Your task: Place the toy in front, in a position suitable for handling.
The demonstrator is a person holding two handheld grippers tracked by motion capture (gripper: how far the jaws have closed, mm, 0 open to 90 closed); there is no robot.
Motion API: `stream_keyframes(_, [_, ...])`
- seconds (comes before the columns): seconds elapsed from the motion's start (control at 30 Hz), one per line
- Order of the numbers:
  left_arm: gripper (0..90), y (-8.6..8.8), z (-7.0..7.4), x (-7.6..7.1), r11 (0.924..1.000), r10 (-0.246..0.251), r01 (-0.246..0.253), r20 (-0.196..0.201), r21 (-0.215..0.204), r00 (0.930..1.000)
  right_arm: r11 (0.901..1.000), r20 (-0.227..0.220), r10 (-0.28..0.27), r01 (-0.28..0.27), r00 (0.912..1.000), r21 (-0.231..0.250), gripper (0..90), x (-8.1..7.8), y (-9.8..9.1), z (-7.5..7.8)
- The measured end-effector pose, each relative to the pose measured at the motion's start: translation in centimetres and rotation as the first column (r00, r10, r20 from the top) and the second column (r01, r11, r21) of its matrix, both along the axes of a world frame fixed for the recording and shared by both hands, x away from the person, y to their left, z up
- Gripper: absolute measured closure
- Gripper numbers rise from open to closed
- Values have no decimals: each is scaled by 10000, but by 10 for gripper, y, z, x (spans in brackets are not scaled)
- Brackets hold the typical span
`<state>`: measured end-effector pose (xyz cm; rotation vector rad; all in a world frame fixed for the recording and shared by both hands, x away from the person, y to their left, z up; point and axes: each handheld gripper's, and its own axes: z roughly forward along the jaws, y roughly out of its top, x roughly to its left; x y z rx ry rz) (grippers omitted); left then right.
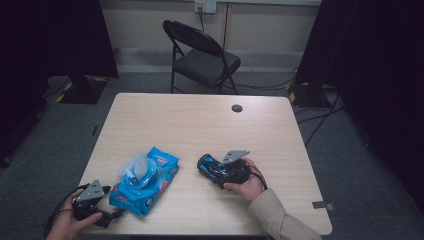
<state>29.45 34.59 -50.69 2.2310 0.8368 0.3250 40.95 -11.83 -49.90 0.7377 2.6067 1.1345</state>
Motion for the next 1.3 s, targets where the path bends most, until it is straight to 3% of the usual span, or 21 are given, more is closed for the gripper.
stream_keyframes(0.23, [0, 0, 0, 0, 10000, 15, -15, 1, 6, 10000, 9995, 60, -18, 16, 10000, 327, 260, -2, -1, -7])
stream_keyframes(0.53, [0, -1, 0, 0, 10000, 81, -81, 13, 16, 10000, 9994, 5, 13, -13, 10000, 334, 242, -2, -2, -9])
stream_keyframes(0.83, [0, -2, 0, -1, 9999, 158, -158, 10, 4, 9999, 9987, 218, -102, 91, 9997, 495, 162, -7, -5, 0])
stream_keyframes(0.97, [2, -2, 0, -2, 9999, 141, -141, 63, 6, 9999, 9973, 301, -107, 85, 9995, 733, 147, -13, -15, 12])
stream_keyframes(1.03, [67, -2, 1, -4, 9999, 12, -10, 126, -169, 9999, 9976, 250, -175, 157, 9995, 674, 140, -23, -25, 16])
stream_keyframes(1.1, [101, -3, 2, -5, 9997, 16, -13, 131, -242, 9999, 9977, 240, -276, 260, 9993, 632, 140, -27, -29, 16])
stream_keyframes(1.13, [164, -3, 3, -5, 9997, -110, 112, 95, -226, 9999, 9969, 339, -431, 408, 9985, 673, 139, -36, -39, 16])
stream_keyframes(1.3, [159, -5, 7, -7, 9995, -149, 150, 35, -280, 9999, 9964, 50, -705, 701, 9975, 470, 132, -52, -60, 6])
